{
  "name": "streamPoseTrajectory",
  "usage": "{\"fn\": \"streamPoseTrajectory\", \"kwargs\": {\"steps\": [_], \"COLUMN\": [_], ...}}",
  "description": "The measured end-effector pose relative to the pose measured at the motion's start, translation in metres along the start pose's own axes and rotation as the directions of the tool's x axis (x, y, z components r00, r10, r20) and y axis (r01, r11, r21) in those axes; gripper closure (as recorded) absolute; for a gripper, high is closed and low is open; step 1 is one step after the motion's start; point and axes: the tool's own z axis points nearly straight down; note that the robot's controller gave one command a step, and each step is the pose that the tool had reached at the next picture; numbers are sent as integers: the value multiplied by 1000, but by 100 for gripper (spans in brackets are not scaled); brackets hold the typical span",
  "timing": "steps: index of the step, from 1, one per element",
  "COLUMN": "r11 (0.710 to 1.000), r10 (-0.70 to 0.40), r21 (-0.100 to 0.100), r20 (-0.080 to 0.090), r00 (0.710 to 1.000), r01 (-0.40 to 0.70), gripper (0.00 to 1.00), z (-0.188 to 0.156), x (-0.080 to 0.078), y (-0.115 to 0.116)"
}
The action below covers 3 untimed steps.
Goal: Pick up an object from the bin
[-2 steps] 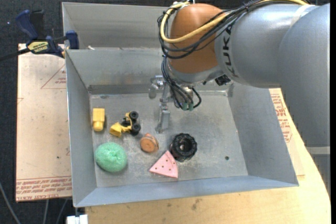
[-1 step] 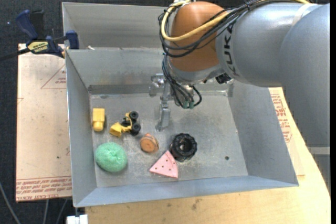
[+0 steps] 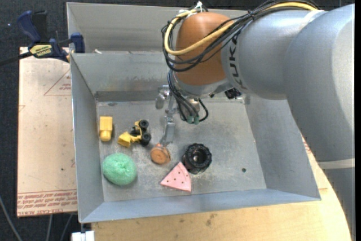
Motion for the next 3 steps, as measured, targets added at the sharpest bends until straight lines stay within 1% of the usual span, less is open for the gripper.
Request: {"fn": "streamPoseTrajectory", "kwargs": {"steps": [1, 2, 3], "r11": [998, 951, 987], "r10": [-66, -309, -159], "r21": [0, -2, -2], "r20": [-7, -3, 3], "r00": [998, 951, 987], "r01": [66, 309, 159], "gripper": [0, 0, 0], "z": [23, 32, 43], "x": [8, 11, 9], "y": [10, 22, 40]}}
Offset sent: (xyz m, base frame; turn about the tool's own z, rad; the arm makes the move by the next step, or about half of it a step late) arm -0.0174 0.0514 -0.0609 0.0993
